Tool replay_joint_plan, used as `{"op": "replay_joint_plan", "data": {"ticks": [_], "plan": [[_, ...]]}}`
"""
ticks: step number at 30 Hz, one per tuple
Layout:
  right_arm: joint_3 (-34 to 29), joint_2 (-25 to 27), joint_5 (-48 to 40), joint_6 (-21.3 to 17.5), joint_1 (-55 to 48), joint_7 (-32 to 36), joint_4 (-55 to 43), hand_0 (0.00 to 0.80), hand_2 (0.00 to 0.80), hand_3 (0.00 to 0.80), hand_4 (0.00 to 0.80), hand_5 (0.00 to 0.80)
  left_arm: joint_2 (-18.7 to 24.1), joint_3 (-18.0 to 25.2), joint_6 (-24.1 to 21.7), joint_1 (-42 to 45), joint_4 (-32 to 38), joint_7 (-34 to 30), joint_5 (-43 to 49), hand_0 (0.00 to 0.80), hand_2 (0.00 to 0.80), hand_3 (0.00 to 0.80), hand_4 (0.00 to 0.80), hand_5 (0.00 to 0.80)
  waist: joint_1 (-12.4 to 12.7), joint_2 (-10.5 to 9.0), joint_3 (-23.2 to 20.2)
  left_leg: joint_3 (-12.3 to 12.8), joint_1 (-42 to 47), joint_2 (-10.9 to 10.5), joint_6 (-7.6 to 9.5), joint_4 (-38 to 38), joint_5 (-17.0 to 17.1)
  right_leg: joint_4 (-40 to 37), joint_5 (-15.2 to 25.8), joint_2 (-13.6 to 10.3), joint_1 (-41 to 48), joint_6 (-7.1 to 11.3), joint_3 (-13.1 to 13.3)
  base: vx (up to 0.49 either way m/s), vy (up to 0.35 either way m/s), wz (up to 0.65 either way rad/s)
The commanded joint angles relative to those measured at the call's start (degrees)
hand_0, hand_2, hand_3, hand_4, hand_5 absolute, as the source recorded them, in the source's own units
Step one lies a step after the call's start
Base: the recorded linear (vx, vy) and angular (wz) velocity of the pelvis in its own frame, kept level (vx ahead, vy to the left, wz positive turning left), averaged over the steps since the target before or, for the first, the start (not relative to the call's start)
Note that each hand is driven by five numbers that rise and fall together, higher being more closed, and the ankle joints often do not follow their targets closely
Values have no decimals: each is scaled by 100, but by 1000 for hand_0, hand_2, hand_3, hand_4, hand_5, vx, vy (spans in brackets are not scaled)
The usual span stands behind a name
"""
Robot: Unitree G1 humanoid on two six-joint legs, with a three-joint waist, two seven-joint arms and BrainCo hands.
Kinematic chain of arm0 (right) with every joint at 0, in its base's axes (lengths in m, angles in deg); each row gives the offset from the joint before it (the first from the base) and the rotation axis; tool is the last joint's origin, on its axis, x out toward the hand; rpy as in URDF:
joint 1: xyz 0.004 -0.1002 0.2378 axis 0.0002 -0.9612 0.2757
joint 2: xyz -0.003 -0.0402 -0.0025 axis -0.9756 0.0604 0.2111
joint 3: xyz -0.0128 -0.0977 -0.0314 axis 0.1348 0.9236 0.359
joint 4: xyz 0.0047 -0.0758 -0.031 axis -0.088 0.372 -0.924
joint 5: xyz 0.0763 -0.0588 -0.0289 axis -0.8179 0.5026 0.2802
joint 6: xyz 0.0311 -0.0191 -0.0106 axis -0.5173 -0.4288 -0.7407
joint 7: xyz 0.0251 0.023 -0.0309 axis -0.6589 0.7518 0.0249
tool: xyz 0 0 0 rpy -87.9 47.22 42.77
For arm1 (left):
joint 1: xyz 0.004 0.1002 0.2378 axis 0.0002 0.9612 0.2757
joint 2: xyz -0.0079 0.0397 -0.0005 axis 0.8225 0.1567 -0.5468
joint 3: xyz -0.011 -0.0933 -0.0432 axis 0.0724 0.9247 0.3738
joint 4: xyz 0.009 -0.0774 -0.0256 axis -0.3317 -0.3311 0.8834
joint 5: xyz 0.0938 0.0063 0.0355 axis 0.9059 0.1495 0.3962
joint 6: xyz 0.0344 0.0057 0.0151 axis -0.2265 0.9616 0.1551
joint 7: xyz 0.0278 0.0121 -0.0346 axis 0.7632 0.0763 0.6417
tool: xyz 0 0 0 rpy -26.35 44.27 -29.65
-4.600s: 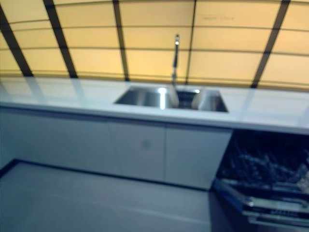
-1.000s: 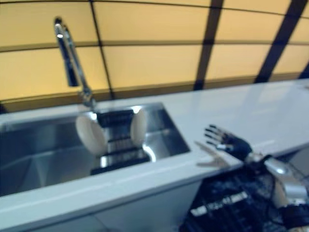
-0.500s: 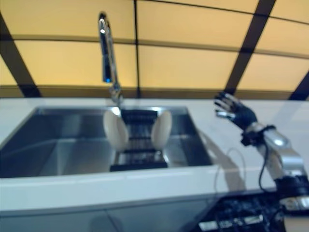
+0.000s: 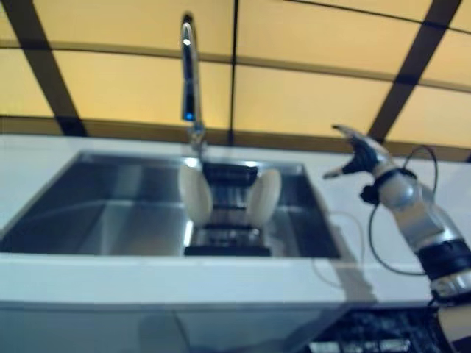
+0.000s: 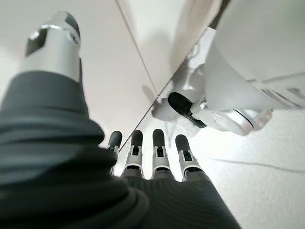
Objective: Take plates into dishwasher
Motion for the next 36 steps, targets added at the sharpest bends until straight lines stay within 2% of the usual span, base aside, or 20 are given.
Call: {"op": "replay_joint_plan", "data": {"ticks": [1,3,7,13,18,25,36], "plan": [[498,442,1024,-238,713,-396,122,0,0,0,0,0,-92,-197,141,-216,-110,-152,350,0,0,0,0,0,168,-319,-307,161,295,285,-285,739,-664,-314,909,-497,-137,573,-65,-17,76,35],[586,509,1326,-346,554,-771,101,0,0,0,0,0,-225,-356,132,-282,-151,-156,402,0,0,0,0,0,51,-241,-337,388,565,398,-304,230,-554,-433,992,-511,-114,633,-243,6,83,31],[579,533,1922,-413,338,-1185,26,0,0,0,0,0,-188,-393,135,-301,-134,-144,416,0,0,0,0,0,47,-218,-430,415,708,354,-291,17,-581,-519,1054,-552,-55,752,-287,15,37,22],[869,610,2786,-642,287,-1643,159,0,0,0,0,0,-109,-291,192,-266,-164,-104,135,0,0,0,0,0,66,-213,-548,442,746,324,-249,-31,-660,-580,1006,-581,-4,778,-341,28,24,10],[1098,780,2912,-722,354,-1639,146,0,0,0,0,0,-93,-135,213,-133,-191,-119,128,0,0,0,0,0,135,-230,-576,431,713,335,-257,-31,-670,-642,1000,-605,17,798,-393,7,1,0],[1200,735,3272,-939,264,-1577,162,0,0,0,0,0,-106,22,175,-47,-200,-185,64,0,0,0,0,0,203,-222,-560,395,654,350,-277,-31,-659,-649,966,-624,22,819,-484,2,3,4],[1396,686,3244,-1152,49,-1462,224,0,0,0,0,0,-105,102,113,52,-59,-236,-153,0,0,0,0,0,290,-238,-498,390,601,399,-297,-31,-621,-649,917,-628,38,811,-617,4,-2,4]]}}
